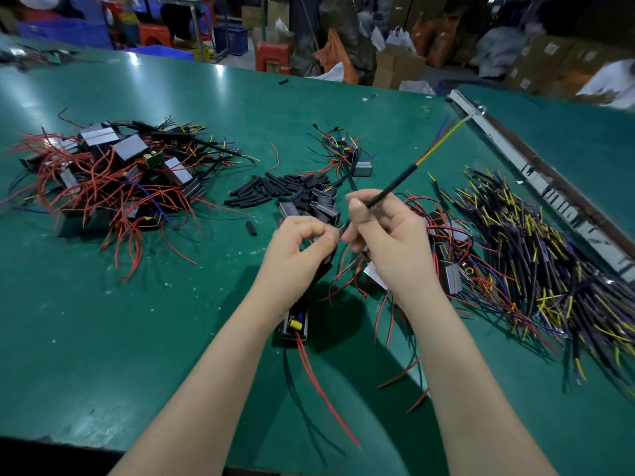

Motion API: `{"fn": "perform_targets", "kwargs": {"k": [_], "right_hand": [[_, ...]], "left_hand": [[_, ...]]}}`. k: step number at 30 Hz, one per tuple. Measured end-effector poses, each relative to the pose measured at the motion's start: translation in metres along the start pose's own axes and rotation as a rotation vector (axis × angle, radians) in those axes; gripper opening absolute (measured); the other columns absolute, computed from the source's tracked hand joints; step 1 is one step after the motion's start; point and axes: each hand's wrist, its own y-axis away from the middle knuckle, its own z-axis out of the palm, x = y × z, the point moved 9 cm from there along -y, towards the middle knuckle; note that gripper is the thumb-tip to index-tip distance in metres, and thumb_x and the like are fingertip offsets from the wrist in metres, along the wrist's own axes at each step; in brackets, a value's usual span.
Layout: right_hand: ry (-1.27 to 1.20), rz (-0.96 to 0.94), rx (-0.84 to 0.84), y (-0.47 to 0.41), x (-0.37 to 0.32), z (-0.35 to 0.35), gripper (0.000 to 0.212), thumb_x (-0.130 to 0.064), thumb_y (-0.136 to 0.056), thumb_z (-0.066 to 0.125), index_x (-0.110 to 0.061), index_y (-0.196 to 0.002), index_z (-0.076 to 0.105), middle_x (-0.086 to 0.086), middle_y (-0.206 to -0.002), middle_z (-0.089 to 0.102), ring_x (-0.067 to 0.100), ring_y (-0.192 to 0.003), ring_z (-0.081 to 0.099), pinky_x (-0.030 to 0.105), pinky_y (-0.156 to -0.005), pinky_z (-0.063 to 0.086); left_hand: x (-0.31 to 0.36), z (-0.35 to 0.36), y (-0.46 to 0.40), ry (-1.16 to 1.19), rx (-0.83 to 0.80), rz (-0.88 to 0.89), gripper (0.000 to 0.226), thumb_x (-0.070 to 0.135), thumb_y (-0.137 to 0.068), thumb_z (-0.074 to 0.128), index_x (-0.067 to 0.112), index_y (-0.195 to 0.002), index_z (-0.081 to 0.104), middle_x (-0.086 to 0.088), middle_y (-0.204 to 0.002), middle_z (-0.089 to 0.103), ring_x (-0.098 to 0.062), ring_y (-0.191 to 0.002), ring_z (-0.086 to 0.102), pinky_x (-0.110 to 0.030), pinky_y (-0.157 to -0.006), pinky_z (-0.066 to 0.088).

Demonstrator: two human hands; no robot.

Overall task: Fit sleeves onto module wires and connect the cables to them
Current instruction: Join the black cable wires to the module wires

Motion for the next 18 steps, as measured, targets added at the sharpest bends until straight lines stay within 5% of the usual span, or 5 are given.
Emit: {"fn": "perform_targets", "kwargs": {"k": [5,12,18], "right_hand": [[0.057,-0.171,-0.091,0.003,-0.01,0.008,0.016,-0.017,-0.099,0.047,-0.027,-0.1,0.059,-0.005,-0.065,0.057,0.007,-0.068,0.058,0.016,-0.067,0.047],[0.065,-0.193,-0.09,0.005,-0.008,0.009,0.019,-0.013,-0.103,0.037,-0.023,-0.099,0.052,0.005,-0.071,0.053,0.005,-0.064,0.054,0.013,-0.063,0.042],[0.067,-0.261,-0.076,0.006,-0.012,0.011,0.019,-0.012,-0.102,0.035,-0.023,-0.101,0.051,0.005,-0.073,0.054,0.013,-0.067,0.052,0.021,-0.067,0.044]], "left_hand": [[-0.009,-0.004,-0.002,0.13,0.037,-0.095,0.019,0.012,-0.09,0.061,0.026,-0.077,0.065,0.008,-0.09,0.06,0.002,-0.079,0.054,-0.009,-0.071,0.04],[0.0,-0.005,0.0,0.152,0.058,-0.039,0.023,0.015,-0.09,0.061,0.031,-0.075,0.066,0.004,-0.082,0.061,-0.005,-0.076,0.052,-0.016,-0.074,0.041],[-0.007,0.002,0.001,0.32,0.022,-0.122,0.014,0.016,-0.094,0.056,0.023,-0.085,0.065,0.014,-0.074,0.062,0.003,-0.071,0.054,-0.004,-0.062,0.039]]}}
